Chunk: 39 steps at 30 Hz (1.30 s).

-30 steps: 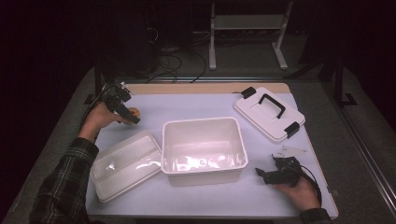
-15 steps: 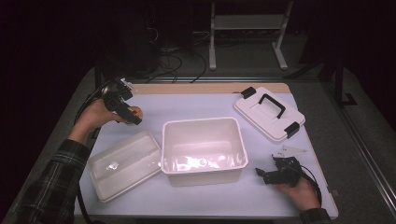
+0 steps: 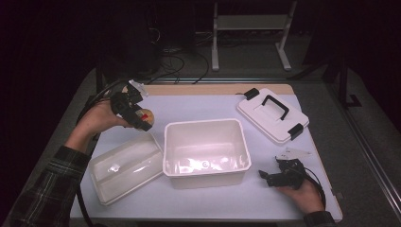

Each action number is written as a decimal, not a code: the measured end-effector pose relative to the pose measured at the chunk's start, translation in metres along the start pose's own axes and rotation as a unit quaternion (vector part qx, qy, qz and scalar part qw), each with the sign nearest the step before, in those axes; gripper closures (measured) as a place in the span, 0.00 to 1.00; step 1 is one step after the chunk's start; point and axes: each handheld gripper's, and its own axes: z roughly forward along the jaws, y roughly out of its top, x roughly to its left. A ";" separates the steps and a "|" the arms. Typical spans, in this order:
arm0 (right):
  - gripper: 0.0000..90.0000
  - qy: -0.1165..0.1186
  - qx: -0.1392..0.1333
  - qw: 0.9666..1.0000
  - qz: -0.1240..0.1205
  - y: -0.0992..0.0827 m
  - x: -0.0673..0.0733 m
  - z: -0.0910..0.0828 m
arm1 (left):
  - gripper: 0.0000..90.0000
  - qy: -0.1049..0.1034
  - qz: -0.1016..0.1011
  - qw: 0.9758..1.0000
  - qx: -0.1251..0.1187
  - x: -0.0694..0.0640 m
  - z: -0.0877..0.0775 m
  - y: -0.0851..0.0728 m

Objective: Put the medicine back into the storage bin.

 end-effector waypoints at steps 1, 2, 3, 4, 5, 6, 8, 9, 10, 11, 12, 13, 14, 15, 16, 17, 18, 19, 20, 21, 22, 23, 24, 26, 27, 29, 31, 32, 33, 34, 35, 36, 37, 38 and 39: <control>0.14 0.000 0.000 1.000 0.000 0.000 0.000 0.000 | 0.22 -0.003 0.006 1.000 -0.001 -0.003 -0.001 0.002; 0.14 0.000 0.000 1.000 -0.001 0.000 0.000 0.000 | 0.22 -0.005 0.012 1.000 -0.003 -0.007 -0.002 0.004; 0.14 0.000 0.000 1.000 0.000 0.000 0.000 0.000 | 0.22 -0.007 0.017 1.000 -0.003 -0.010 -0.003 0.005; 0.14 0.000 0.000 1.000 0.000 0.000 0.000 0.000 | 0.22 -0.009 0.022 1.000 -0.005 -0.014 -0.004 0.007; 0.14 0.000 0.000 1.000 0.000 0.000 0.000 0.000 | 0.22 -0.012 0.028 1.000 -0.006 -0.017 -0.005 0.009; 0.14 0.000 0.000 1.000 0.000 0.000 0.000 0.000 | 0.22 -0.015 0.033 0.999 -0.009 -0.022 -0.005 0.011; 0.14 0.000 0.000 1.000 0.000 0.000 0.000 0.000 | 0.22 -0.024 0.047 0.999 -0.011 -0.030 -0.006 0.015; 0.14 0.000 0.000 1.000 0.000 0.000 0.000 0.000 | 0.22 -0.024 0.047 0.999 -0.011 -0.030 -0.006 0.015; 0.14 0.000 0.000 1.000 0.001 0.000 0.000 0.000 | 0.22 -0.028 0.059 0.998 -0.015 -0.038 -0.006 0.020; 0.14 0.000 0.001 1.000 0.001 0.000 0.000 0.000 | 0.22 -0.031 0.064 0.997 -0.018 -0.042 -0.006 0.022; 0.14 0.000 0.001 1.000 0.001 0.000 0.000 0.000 | 0.22 -0.032 0.071 0.997 -0.016 -0.045 -0.007 0.024; 0.14 0.000 0.001 1.000 0.001 0.000 0.000 0.000 | 0.22 -0.034 0.079 0.996 -0.018 -0.050 -0.007 0.026; 0.14 0.000 0.001 1.000 0.001 0.000 0.000 0.000 | 0.22 -0.036 0.085 0.996 -0.020 -0.054 -0.007 0.028; 0.14 0.000 0.001 1.000 0.000 0.000 0.000 0.000 | 0.22 -0.038 0.090 0.995 -0.019 -0.057 -0.007 0.030; 0.14 0.000 0.001 1.000 0.000 0.000 0.000 0.000 | 0.22 -0.041 0.098 0.994 -0.020 -0.062 -0.007 0.032; 0.14 0.000 0.001 1.000 0.000 0.000 0.000 0.000 | 0.22 -0.045 0.103 0.993 -0.022 -0.066 -0.007 0.034; 0.14 0.000 0.001 1.000 0.000 0.000 0.000 0.000 | 0.22 -0.046 0.107 0.993 -0.022 -0.068 -0.006 0.035; 0.14 0.000 0.001 1.000 0.001 0.000 0.000 0.000 | 0.22 -0.048 0.113 0.992 -0.022 -0.071 -0.006 0.037; 0.14 0.000 0.001 1.000 0.000 0.000 0.000 0.000 | 0.22 -0.049 0.121 0.991 -0.019 -0.075 -0.005 0.038; 0.14 0.000 0.001 1.000 0.001 0.000 0.000 0.000 | 0.22 -0.052 0.123 0.991 -0.020 -0.079 -0.003 0.040; 0.14 0.000 0.001 1.000 0.001 0.000 0.000 0.000 | 0.22 -0.054 0.128 0.990 -0.019 -0.081 -0.001 0.042; 0.14 0.000 0.001 1.000 0.001 0.000 0.000 0.000 | 0.22 -0.054 0.128 0.990 -0.019 -0.081 -0.001 0.042; 0.14 0.000 0.001 1.000 0.001 0.000 0.000 0.000 | 0.22 -0.056 0.134 0.989 -0.018 -0.085 0.003 0.045; 0.14 0.000 0.001 1.000 0.001 0.000 0.000 0.000 | 0.22 -0.057 0.137 0.989 -0.016 -0.087 0.005 0.046; 0.14 0.000 0.001 1.000 0.001 0.000 0.000 0.000 | 0.22 -0.060 0.144 0.988 -0.010 -0.091 0.010 0.049; 0.14 0.000 0.001 1.000 0.001 0.000 0.000 0.000 | 0.22 -0.062 0.147 0.987 -0.006 -0.093 0.016 0.050; 0.14 0.000 0.001 1.000 0.001 0.000 0.000 0.000 | 0.22 -0.063 0.147 0.987 -0.004 -0.094 0.019 0.050; 0.14 0.000 0.001 1.000 0.001 0.000 0.000 0.000 | 0.22 -0.064 0.151 0.986 0.004 -0.096 0.026 0.051; 0.14 0.000 0.001 1.000 0.001 0.000 0.000 0.000 | 0.22 -0.064 0.152 0.986 0.007 -0.097 0.029 0.051; 0.14 0.000 0.001 1.000 0.001 0.000 0.000 0.000 | 0.22 -0.062 0.155 0.986 0.009 -0.097 0.032 0.051; 0.14 0.000 0.001 1.000 0.001 0.000 0.000 0.000 | 0.22 -0.060 0.156 0.986 0.013 -0.097 0.035 0.051; 0.14 0.000 0.001 1.000 0.001 0.000 0.000 0.000 | 0.22 -0.060 0.157 0.986 0.015 -0.098 0.038 0.051; 0.14 0.000 0.001 1.000 0.001 0.000 0.000 0.000 | 0.22 -0.060 0.157 0.986 0.015 -0.098 0.038 0.051; 0.14 0.000 0.001 1.000 0.001 0.000 0.000 0.000 | 0.22 -0.058 0.159 0.985 0.019 -0.098 0.044 0.051; 0.14 0.000 0.001 1.000 0.001 0.000 0.000 0.000 | 0.22 -0.058 0.160 0.985 0.021 -0.099 0.047 0.050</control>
